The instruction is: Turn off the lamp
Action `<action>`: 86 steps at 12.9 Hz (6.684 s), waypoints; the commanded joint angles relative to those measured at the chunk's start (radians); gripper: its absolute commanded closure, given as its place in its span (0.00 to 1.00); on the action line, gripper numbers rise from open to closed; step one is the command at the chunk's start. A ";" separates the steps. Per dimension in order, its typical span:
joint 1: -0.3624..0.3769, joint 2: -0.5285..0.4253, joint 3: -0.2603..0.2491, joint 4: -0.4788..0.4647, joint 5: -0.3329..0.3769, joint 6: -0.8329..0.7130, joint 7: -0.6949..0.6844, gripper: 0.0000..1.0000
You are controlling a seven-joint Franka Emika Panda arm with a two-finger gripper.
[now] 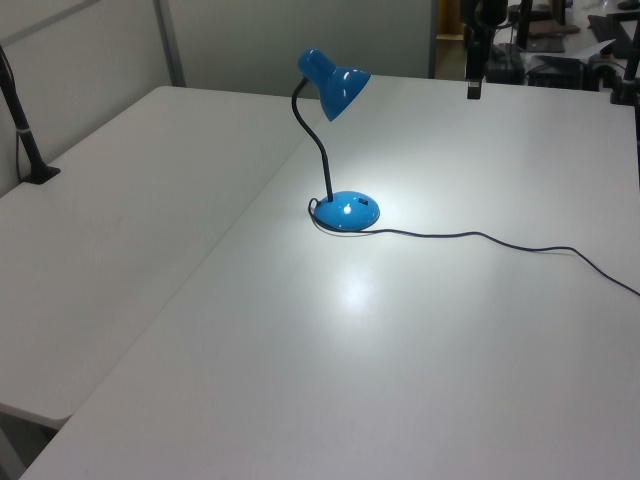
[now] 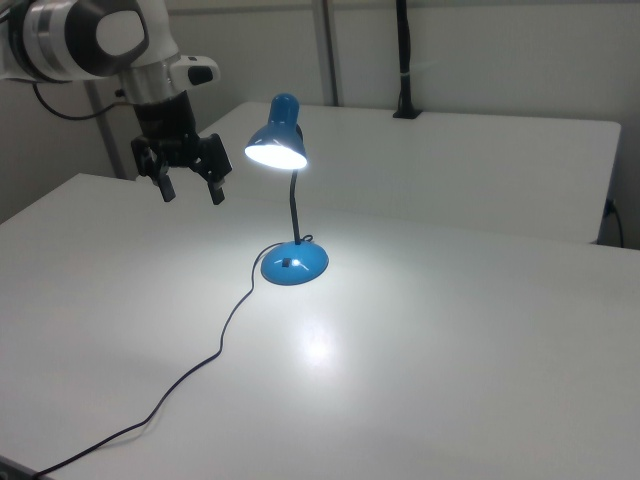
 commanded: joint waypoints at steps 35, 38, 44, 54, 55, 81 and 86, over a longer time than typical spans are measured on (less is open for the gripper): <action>-0.024 0.229 -0.006 -0.080 0.016 0.363 -0.015 1.00; -0.024 0.313 -0.006 -0.081 0.016 0.508 -0.011 1.00; -0.021 0.416 -0.006 -0.081 0.015 0.732 0.062 1.00; -0.012 0.495 0.000 -0.083 -0.003 0.963 0.022 1.00; -0.012 0.495 0.000 -0.084 -0.002 0.976 0.017 1.00; -0.010 0.110 0.003 -0.069 -0.002 0.123 0.000 1.00; -0.010 0.071 0.002 0.055 -0.002 -0.042 0.005 0.80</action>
